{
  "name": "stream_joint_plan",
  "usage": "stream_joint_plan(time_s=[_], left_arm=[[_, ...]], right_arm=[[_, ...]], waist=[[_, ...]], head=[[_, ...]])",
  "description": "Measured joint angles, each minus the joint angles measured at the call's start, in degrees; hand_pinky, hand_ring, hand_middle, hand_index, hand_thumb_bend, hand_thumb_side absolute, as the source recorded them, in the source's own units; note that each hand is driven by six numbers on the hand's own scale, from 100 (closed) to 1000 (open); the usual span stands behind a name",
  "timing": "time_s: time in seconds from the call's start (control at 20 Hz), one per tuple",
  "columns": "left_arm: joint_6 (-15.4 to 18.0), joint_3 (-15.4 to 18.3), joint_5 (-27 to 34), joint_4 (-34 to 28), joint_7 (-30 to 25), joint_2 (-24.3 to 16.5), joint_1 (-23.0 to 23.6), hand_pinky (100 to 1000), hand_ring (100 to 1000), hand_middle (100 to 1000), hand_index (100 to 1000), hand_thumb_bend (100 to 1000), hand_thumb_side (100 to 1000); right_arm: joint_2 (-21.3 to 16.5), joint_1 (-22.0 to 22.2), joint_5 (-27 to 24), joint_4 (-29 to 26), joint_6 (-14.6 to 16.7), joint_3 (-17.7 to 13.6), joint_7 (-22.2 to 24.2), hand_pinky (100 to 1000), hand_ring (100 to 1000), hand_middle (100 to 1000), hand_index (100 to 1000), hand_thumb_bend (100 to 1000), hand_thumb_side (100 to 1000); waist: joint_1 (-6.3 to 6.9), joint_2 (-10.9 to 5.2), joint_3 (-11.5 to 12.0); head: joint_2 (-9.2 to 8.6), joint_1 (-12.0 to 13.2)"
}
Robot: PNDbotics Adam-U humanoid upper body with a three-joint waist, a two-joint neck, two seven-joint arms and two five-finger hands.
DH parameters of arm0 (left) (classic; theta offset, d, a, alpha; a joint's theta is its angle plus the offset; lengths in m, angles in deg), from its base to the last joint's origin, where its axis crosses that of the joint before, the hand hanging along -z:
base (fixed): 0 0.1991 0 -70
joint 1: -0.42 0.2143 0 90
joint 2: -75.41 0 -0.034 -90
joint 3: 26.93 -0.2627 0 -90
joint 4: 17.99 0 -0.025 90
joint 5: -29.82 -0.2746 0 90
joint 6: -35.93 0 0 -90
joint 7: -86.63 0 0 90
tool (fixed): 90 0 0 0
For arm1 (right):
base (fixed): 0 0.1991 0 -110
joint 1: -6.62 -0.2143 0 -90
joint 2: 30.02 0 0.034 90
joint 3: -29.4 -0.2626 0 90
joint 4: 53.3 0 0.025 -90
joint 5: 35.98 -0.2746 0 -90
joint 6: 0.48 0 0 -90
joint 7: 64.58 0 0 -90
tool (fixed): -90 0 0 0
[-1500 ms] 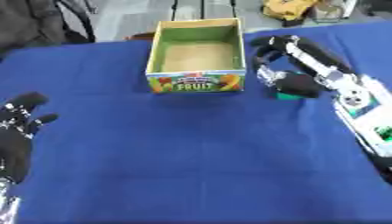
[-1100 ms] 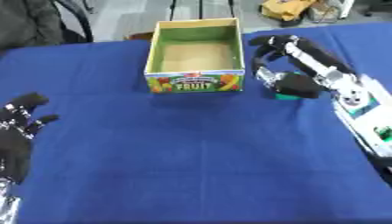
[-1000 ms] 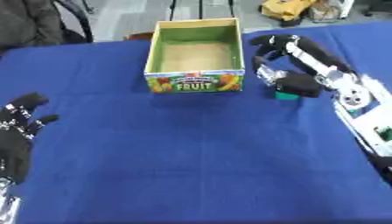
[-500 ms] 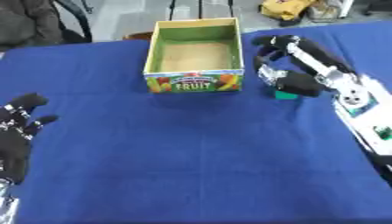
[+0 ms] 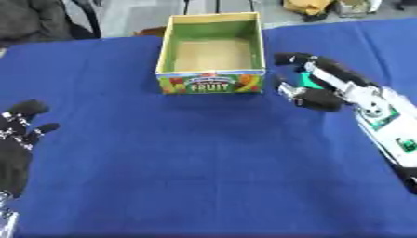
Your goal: Pick up objects on the table and place them in the box.
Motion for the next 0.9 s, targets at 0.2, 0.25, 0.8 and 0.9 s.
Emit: stream_joint_plan(time_s=[0.2, 0.25, 0.8, 0.9], left_arm=[[0.0, 0.0, 0.0, 0.0, 0.0, 0.4, 0.0, 734, 963, 663, 785, 629, 1000], [0.1, 0.0, 0.0, 0.0, -0.1, 0.4, 0.0, 734, 962, 662, 785, 630, 1000], [0.1, 0.0, -0.2, 0.0, -0.2, 0.4, 0.0, 735, 962, 660, 786, 630, 1000], [0.1, 0.0, -0.2, 0.0, -0.3, 0.4, 0.0, 735, 962, 660, 786, 629, 1000]], right_arm=[[0.0, -1.1, 2.3, 4.8, 2.1, -2.2, 3.0, 941, 989, 909, 1000, 100, 874], [0.0, -1.4, 2.6, 5.7, 2.5, -2.8, 3.6, 941, 989, 909, 1000, 100, 872], [0.0, -2.1, 4.3, 9.2, 4.4, -6.0, 3.1, 939, 989, 912, 1000, 100, 833], [0.0, -2.1, 4.6, 9.3, 4.5, -6.0, 2.8, 960, 1000, 931, 1000, 100, 834]], waist=[[0.12, 0.29, 0.1], [0.12, 0.29, 0.1], [0.12, 0.29, 0.1], [0.12, 0.29, 0.1]], head=[[-0.01, -0.2], [-0.01, -0.2], [-0.21, -0.2], [-0.21, -0.3]])
